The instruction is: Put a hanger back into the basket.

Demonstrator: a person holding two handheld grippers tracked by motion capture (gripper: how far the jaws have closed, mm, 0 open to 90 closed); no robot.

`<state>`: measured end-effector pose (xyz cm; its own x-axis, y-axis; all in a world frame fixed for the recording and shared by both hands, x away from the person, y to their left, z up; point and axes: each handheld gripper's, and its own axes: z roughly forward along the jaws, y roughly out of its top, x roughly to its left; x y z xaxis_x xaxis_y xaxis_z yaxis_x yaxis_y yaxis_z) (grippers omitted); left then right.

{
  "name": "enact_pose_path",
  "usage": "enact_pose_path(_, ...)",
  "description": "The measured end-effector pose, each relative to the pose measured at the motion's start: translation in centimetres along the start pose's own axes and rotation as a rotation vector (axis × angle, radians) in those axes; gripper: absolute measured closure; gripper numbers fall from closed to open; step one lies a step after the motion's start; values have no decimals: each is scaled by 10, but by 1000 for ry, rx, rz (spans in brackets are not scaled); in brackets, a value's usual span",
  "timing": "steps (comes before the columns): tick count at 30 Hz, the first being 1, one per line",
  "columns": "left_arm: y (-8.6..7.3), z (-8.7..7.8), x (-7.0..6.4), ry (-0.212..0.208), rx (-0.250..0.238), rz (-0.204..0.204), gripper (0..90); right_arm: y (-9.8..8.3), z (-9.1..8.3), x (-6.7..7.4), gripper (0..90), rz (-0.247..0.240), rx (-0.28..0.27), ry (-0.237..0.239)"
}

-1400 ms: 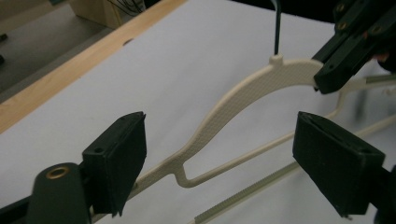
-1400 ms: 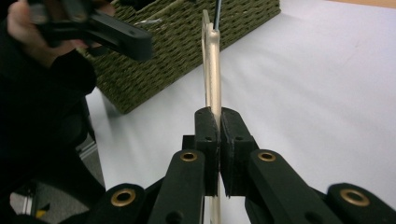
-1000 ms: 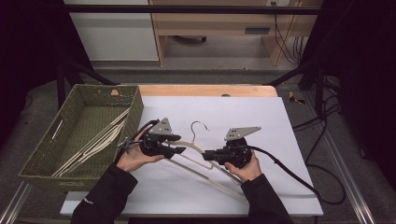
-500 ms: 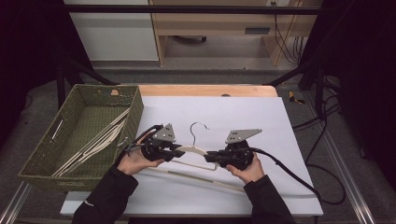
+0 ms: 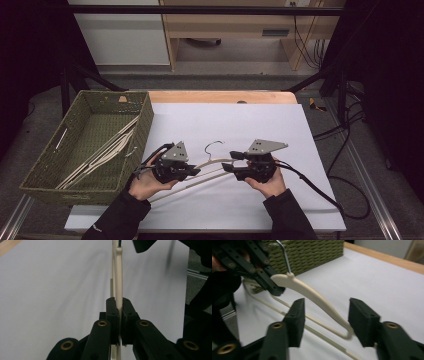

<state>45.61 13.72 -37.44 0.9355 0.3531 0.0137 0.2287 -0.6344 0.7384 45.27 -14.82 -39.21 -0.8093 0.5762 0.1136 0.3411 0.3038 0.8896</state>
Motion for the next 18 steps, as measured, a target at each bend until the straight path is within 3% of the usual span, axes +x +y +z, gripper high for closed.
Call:
enact_pose_path(2, 1, -5, 2, 28, -3, -7, 867, -5, -9, -4, 388, 14, -26, -32)
enact_pose_path(3, 1, -5, 1, 40, -19, -30, 867, -8, -14, -7, 355, 27, -39, -45)
enact_pose_path(5, 4, -12, 3, 88, -27, -40, 867, -16, -28, -15, 277, 64, -69, -82)
enact_pose_path(9, 11, -27, 3, 140, -83, -83, 867, -25, -46, -25, 176, 101, -103, -139)
enact_pose_path(18, 29, -65, -2, 196, -163, -74, 867, -36, -76, -38, 42, 148, -143, -260)
